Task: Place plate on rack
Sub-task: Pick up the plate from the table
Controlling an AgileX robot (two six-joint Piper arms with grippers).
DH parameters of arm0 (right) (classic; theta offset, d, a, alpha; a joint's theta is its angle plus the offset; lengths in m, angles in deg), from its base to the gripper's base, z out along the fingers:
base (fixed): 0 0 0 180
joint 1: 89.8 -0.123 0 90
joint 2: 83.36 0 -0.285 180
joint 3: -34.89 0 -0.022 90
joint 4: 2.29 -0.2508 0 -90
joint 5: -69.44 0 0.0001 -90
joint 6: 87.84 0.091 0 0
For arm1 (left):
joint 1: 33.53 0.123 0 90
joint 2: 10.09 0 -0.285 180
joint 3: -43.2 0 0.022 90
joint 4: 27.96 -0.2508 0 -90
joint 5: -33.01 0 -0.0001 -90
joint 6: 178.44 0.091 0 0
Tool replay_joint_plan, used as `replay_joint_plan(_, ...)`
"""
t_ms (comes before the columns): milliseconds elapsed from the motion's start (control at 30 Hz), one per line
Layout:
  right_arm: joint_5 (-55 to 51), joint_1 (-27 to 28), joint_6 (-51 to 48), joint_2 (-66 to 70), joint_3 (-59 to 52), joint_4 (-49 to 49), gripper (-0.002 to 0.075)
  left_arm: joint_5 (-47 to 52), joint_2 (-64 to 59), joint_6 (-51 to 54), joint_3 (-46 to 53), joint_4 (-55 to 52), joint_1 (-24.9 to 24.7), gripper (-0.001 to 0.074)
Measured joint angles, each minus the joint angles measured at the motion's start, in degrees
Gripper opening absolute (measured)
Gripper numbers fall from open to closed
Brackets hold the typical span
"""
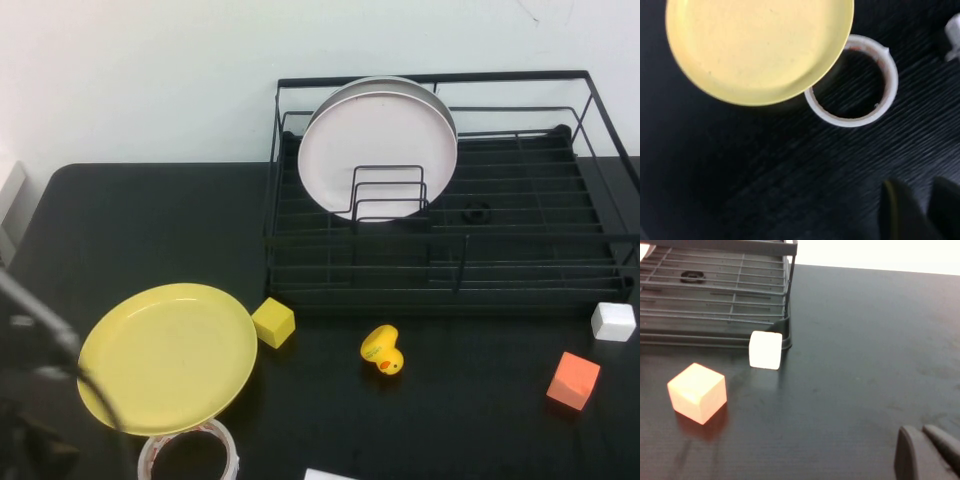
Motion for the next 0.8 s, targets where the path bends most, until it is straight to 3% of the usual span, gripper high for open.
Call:
replay_joint_plan(167,0.00,0.00,0.00,0.00,0.00,0.00,-0.0002,-3.93,-8.10,0.41,0.00,-8.24,-9.63,0.0355)
replay_joint_plan(267,0.00,0.00,0.00,0.00,0.00,0.00,-0.0002,-7.75,-12.32,-2.22,0.00,-13.85,-14.61,0.0454)
replay_joint_plan(467,0.00,0.00,0.00,0.00,0.00,0.00,-0.0002,-12.92,-17.97,-17.01,0.00,-20.56,-19.35,0.0494)
replay_joint_plan(700,0.00,0.00,0.00,0.00,0.00,0.00,-0.0002,-8.16,-18.89,-24.56,0.00,-17.98,-19.79,0.0496)
replay_joint_plan(800,0.00,0.00,0.00,0.00,0.00,0.00,-0.0002,-4.92,-19.43,-29.23,0.00,-15.58,-17.42,0.0482)
